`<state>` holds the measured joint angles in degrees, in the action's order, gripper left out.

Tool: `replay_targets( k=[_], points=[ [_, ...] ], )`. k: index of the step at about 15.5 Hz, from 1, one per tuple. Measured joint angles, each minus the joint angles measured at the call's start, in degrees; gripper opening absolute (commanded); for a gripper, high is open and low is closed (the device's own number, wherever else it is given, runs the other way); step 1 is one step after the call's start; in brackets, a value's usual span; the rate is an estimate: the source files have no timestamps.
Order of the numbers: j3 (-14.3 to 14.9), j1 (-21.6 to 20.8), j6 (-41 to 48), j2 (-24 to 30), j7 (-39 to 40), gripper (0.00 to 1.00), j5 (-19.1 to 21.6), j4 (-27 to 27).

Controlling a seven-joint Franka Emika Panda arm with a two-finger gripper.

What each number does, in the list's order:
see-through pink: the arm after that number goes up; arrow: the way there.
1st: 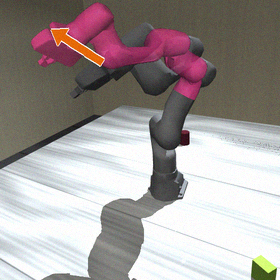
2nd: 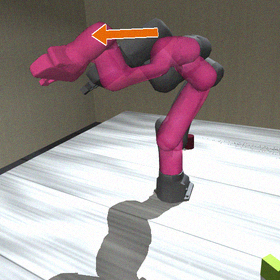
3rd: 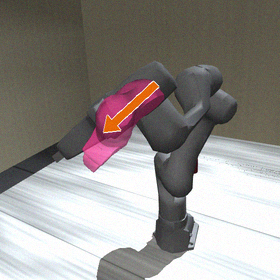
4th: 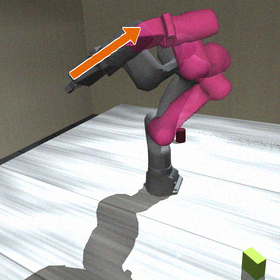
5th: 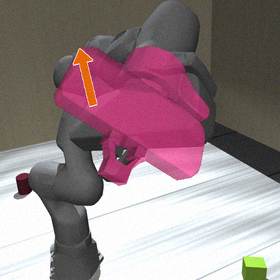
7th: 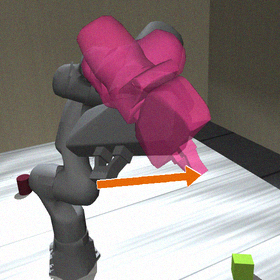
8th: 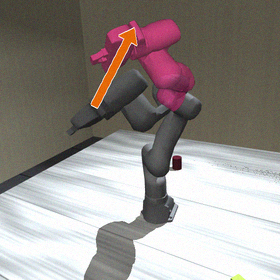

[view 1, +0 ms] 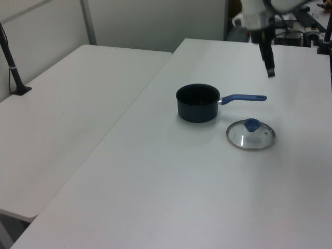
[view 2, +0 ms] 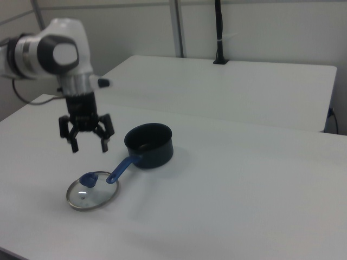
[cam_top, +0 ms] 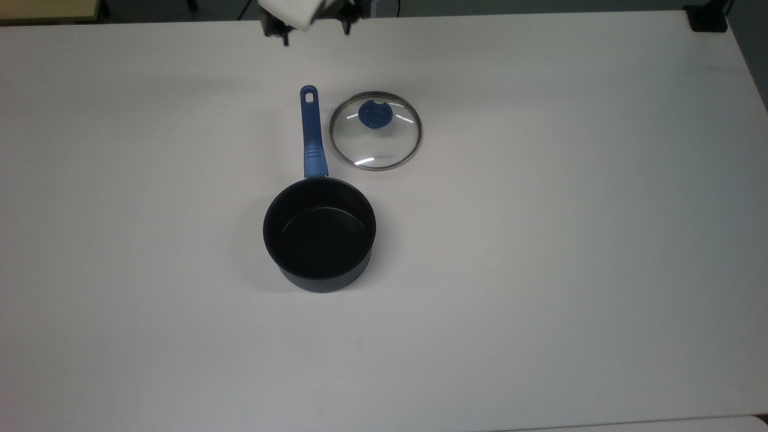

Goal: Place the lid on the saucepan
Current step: 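Lower the gripper over the glass lid's blue knob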

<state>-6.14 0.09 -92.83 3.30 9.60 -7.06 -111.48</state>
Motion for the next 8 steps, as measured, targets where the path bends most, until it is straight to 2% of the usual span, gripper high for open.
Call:
replay_targets(
  k=[4,8],
  points=[
    [-2.4,-0.5,-9.5,0.6,-11.7,1.0,4.5,-8.3],
    [-4.4,-0.5,-21.1,-2.8,-20.6,0.96,5.6,-12.8]
  ],
)
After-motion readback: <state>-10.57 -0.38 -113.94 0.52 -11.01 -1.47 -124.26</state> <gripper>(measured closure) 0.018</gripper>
